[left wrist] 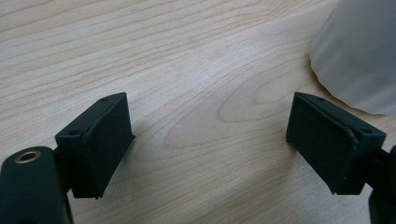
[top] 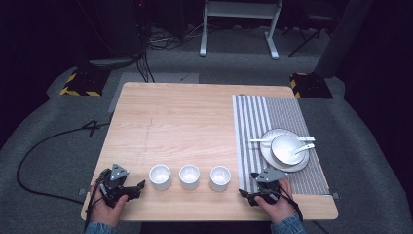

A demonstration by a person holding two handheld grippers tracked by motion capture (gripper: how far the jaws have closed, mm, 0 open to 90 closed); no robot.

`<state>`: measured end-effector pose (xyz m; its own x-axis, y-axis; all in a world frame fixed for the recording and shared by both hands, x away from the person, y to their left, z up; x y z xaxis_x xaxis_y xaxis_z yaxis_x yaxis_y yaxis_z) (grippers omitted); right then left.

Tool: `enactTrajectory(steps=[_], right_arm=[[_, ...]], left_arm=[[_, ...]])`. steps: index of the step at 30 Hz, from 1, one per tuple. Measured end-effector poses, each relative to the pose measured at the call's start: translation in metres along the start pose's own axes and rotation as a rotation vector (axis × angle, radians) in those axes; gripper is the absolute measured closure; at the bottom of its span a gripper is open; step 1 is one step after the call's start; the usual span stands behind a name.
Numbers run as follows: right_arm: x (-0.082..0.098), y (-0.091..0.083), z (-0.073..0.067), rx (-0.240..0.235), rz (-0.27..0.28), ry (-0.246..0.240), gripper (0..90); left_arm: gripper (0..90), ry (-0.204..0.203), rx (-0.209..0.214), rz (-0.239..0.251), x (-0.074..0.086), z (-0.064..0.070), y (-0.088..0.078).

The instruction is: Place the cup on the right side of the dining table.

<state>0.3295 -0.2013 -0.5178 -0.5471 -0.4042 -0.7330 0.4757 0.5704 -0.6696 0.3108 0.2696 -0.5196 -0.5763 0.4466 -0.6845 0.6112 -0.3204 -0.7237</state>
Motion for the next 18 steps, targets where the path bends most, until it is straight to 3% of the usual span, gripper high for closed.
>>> enactTrajectory(steps=[18], right_arm=[[-0.0001,-0.0001,-0.0002,0.002,0.001,-0.001,20.2]], left_arm=[[14.6,-0.015,-0.014,-0.004,-0.0036,-0.0001,0.0031]])
Point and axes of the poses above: each handheld gripper's, and its own axes: y roughly forward along the jaws, x roughly out of its underside, z roughly to its right, the point moved 2 cm from there along y, roughly forward along the jaws, and after that the axes turned 10 degrees about y, right-handed, at the moved point
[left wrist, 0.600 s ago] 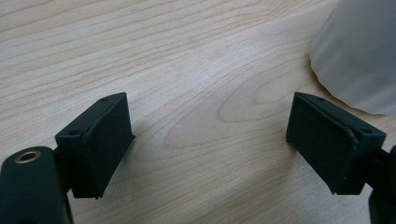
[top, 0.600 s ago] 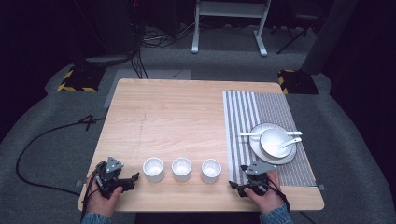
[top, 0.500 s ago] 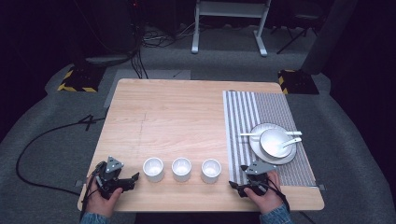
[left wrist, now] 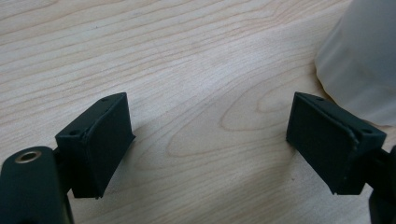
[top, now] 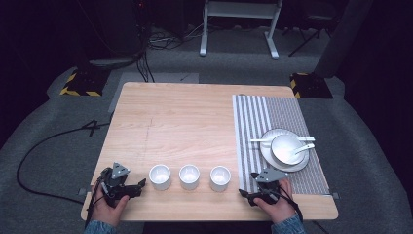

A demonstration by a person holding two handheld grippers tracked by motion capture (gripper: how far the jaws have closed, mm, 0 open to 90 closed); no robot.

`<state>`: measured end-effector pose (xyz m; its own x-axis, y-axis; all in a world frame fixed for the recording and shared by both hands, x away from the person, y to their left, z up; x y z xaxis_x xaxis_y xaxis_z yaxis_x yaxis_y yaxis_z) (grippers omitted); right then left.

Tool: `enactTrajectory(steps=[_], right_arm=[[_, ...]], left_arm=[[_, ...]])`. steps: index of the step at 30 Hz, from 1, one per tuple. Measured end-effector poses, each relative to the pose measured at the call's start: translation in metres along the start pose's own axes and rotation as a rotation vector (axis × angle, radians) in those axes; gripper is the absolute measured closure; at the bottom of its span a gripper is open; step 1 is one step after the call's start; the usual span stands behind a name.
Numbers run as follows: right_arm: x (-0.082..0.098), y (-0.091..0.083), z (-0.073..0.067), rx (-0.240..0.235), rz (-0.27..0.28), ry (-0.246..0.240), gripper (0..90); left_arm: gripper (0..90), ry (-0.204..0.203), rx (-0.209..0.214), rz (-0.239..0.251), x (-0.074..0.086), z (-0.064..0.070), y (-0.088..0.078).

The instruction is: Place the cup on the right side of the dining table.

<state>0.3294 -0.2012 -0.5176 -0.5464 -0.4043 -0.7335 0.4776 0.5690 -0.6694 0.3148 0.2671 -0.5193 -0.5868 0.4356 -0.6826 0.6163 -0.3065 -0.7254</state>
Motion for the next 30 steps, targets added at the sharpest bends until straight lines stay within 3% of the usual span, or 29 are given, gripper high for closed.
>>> enactTrajectory(steps=[8,19,21,30], right_arm=[[0.0,-0.002,-0.003,-0.002,0.008,0.021,20.7],[-0.028,-0.016,-0.026,-0.042,0.012,-0.013,17.8],[-0.038,-0.013,-0.033,-0.071,0.005,-0.016,17.5],[-0.065,0.005,-0.052,-0.099,-0.007,-0.052,16.5]], left_arm=[[14.9,-0.002,0.002,0.002,0.0,-0.002,0.0],[14.8,0.001,0.001,0.002,0.0,-0.002,0.0],[14.8,0.001,0.002,0.002,0.0,-0.002,0.001],[14.8,0.0,0.004,0.003,-0.001,-0.002,0.001]])
Point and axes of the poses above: each handheld gripper's, and its own axes: y roughly forward along the jaws, x roughly out of its underside, z roughly to its right, the point moved 2 cm from there along y, roughly forward along the jaws, and after that the axes turned 10 degrees about y, right-handed, at the moved point
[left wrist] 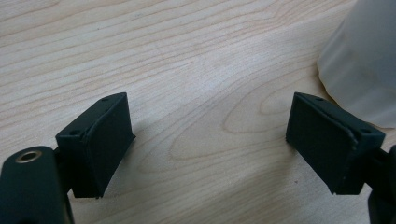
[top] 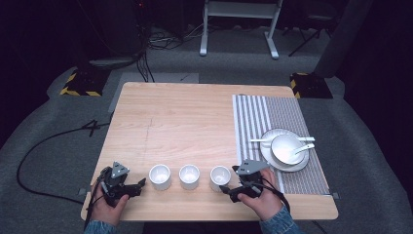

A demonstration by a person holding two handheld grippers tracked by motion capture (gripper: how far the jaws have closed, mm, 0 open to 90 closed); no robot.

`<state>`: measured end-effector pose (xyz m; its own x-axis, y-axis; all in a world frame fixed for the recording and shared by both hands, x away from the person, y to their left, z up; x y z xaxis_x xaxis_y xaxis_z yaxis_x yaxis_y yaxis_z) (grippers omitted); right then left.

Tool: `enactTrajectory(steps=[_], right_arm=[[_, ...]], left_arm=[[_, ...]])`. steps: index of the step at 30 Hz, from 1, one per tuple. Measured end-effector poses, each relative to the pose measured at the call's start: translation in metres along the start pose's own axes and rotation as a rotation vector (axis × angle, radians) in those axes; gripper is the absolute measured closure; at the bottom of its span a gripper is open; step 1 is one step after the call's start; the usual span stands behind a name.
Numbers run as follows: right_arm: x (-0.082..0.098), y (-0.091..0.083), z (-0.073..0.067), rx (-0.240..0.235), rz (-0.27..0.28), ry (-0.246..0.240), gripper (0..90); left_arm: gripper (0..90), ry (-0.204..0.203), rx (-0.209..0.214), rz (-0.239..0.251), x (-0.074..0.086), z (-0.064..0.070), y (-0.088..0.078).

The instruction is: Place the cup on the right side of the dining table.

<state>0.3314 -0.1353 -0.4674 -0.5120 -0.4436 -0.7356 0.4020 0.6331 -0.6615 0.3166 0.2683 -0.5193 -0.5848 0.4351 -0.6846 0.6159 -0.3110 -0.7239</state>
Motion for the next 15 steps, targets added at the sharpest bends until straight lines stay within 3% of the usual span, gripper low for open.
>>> enactTrajectory(steps=[9,12,15], right_arm=[[-0.014,0.028,-0.009,-0.02,-0.053,-0.032,17.6],[-0.017,0.037,-0.01,0.019,-0.083,-0.053,26.1],[-0.018,0.038,-0.009,0.014,-0.103,-0.042,26.6]], left_arm=[[14.8,0.001,0.0,0.0,0.0,0.0,0.0],[14.8,0.0,0.0,0.0,0.0,0.0,0.0],[14.8,0.0,0.0,0.0,0.0,0.0,0.0]])
Point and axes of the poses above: each handheld gripper's, and its own axes: y roughly forward along the jaws, x roughly out of its underside, z roughly to its right, the point moved 2 cm from there along y, roughly forward along the jaws, and after that the axes turned 10 degrees about y, right-handed, at the moved point
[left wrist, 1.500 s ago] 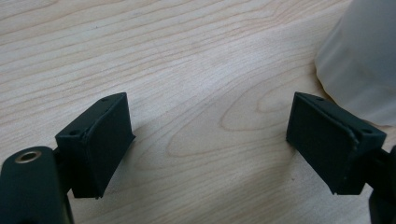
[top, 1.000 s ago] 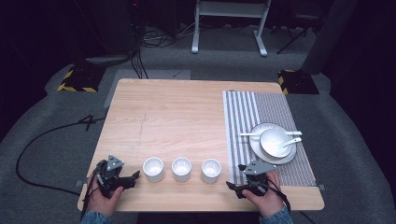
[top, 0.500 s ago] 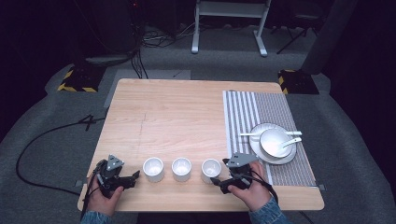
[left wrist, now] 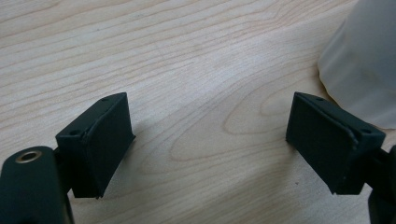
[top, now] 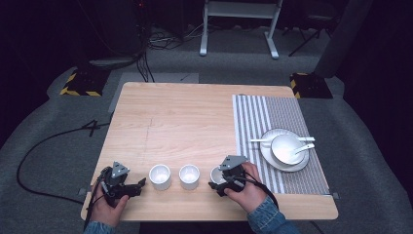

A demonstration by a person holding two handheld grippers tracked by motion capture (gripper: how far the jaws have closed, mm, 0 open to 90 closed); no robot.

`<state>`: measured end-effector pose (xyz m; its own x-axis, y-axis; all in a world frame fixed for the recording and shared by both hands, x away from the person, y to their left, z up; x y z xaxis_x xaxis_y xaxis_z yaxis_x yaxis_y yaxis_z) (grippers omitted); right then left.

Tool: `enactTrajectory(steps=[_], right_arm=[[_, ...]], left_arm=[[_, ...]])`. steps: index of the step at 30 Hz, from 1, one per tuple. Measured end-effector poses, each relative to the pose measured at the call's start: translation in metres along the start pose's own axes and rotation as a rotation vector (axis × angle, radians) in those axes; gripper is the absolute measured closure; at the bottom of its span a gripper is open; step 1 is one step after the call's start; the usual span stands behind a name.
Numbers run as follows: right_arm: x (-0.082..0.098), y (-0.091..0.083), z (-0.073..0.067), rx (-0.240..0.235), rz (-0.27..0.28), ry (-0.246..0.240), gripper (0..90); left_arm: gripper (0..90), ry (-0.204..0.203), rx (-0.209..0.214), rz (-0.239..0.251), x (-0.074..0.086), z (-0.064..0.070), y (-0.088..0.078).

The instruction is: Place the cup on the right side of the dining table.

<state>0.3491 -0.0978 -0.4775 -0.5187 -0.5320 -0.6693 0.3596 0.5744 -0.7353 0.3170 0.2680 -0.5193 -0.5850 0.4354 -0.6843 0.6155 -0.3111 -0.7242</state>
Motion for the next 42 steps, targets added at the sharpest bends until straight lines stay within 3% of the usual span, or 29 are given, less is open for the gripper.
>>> enactTrajectory(steps=[9,16,20,32,42], right_arm=[[-0.008,0.0,0.0,0.007,-0.065,-0.01,27.0],[-0.02,-0.01,0.003,0.006,-0.051,0.0,27.0],[-0.033,-0.018,0.011,0.015,-0.049,-0.009,27.0],[-0.06,-0.038,0.034,0.033,-0.025,0.03,27.0],[-0.082,-0.055,0.063,0.089,0.004,0.074,27.0]], left_arm=[[14.8,0.0,0.0,0.0,0.0,0.0,0.0],[14.8,0.0,0.0,0.0,0.0,0.0,0.0],[14.8,0.0,-0.001,-0.001,0.0,0.0,0.0],[14.7,0.0,0.0,0.0,0.0,0.0,0.0],[14.5,0.015,0.01,-0.001,-0.002,-0.003,0.002]])
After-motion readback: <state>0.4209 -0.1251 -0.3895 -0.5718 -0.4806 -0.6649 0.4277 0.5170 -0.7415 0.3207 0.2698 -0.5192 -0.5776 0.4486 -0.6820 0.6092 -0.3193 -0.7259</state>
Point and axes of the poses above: each handheld gripper's, and its own axes: y roughly forward along the jaws, x roughly out of its underside, z roughly to its right, the point moved 2 cm from there along y, roughly forward along the jaws, and after that the axes turned 10 degrees about y, right-handed, at the moved point
